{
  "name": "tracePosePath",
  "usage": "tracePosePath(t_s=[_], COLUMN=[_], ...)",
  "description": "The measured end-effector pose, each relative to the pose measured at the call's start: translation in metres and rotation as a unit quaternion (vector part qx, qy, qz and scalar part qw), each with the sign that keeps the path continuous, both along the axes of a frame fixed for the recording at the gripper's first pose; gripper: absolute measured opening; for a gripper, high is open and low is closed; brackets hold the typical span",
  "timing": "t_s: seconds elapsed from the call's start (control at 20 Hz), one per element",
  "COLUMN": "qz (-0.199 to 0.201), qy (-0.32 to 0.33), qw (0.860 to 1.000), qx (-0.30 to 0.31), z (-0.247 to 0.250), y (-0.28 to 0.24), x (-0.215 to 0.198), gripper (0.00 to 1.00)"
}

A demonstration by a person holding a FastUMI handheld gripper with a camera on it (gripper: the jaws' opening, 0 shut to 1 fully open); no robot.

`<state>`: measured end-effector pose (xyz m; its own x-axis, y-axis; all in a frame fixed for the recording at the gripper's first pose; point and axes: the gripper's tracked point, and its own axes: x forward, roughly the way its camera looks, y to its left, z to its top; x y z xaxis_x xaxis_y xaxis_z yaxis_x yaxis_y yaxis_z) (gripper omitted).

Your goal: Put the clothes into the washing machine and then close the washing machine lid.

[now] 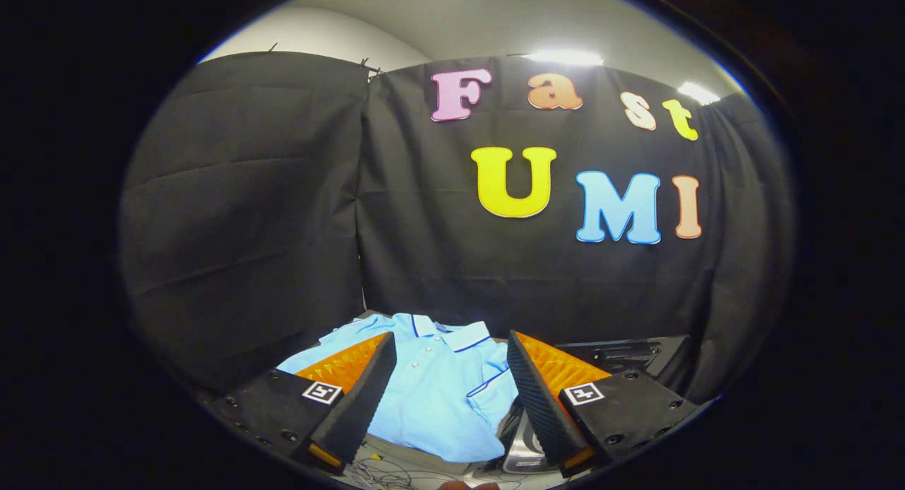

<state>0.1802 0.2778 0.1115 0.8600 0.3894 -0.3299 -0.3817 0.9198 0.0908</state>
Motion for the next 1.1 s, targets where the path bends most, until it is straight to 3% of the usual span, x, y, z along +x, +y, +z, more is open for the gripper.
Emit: tracePosePath(t_s=[0.25,0.65,1.1], qz=[0.006,0.023,0.025], qy=[0.039,0.070,0.114], qw=[0.999,0.995,0.991], qx=[-0.004,-0.063,-0.068], z=[-0.021,-0.076,-0.125], y=[0.033,0.073,0.100], x=[0.031,0.071,0.100], gripper=[0.98,0.98,0.98])
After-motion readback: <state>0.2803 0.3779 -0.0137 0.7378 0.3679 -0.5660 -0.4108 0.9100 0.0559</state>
